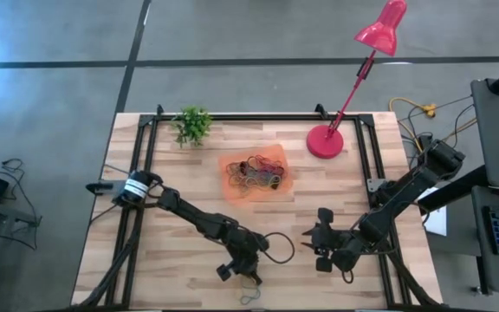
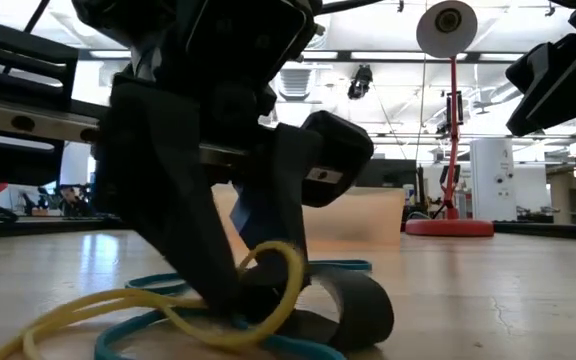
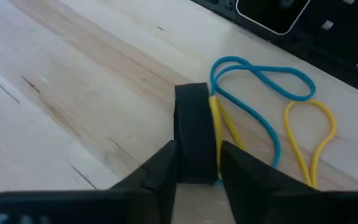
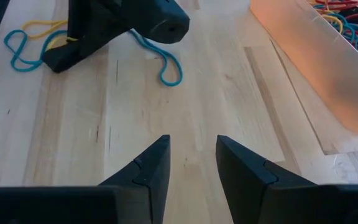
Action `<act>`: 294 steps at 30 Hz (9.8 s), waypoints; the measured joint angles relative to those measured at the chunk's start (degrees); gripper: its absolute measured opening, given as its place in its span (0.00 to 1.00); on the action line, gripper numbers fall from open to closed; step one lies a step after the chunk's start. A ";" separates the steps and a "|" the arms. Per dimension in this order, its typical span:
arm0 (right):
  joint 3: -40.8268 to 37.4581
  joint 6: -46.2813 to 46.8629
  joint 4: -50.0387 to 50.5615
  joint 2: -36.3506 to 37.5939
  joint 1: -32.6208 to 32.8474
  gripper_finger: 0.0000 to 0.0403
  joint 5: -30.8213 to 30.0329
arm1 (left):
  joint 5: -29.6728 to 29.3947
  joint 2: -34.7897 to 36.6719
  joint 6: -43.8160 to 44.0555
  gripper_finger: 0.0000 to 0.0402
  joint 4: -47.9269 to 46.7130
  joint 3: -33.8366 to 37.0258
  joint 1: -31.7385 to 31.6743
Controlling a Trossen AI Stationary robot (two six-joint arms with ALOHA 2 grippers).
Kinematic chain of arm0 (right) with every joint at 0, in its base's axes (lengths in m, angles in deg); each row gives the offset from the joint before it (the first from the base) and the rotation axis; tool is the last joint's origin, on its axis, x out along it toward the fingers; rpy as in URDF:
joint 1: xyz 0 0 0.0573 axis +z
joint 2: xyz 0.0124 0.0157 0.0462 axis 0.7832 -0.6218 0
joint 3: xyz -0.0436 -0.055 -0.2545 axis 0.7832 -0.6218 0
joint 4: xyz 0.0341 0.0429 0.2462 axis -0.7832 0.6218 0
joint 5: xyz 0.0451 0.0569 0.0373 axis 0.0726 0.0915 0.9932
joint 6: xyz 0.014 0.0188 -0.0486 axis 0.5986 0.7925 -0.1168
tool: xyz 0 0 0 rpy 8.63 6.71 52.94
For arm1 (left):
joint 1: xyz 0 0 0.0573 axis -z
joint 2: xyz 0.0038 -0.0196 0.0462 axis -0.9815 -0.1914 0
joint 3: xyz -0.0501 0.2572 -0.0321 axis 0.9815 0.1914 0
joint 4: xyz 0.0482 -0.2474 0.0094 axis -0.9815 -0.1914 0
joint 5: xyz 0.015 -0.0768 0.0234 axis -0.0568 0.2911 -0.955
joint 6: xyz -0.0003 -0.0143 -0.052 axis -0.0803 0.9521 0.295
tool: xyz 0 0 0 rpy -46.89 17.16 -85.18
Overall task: Pick and place rubber bands into bin
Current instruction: Put the black rubber band into the orange bin, then put the blue rubber band into the orange bin
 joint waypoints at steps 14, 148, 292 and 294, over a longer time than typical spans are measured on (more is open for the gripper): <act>-0.37 0.20 0.00 0.00 0.00 0.25 0.02 | -17.72 2.18 -0.01 0.01 -0.05 -0.09 -0.50; -4.80 3.87 -3.77 0.00 0.00 0.16 -0.02 | -33.07 21.01 5.12 0.22 -32.59 -0.46 -17.35; -6.59 3.41 -7.60 -0.04 -0.02 0.14 0.05 | -39.49 16.40 16.19 0.00 -15.79 2.39 -4.72; -6.64 3.41 -7.62 -0.04 -0.02 0.14 0.05 | -37.07 15.80 15.45 0.00 -15.79 2.45 -4.74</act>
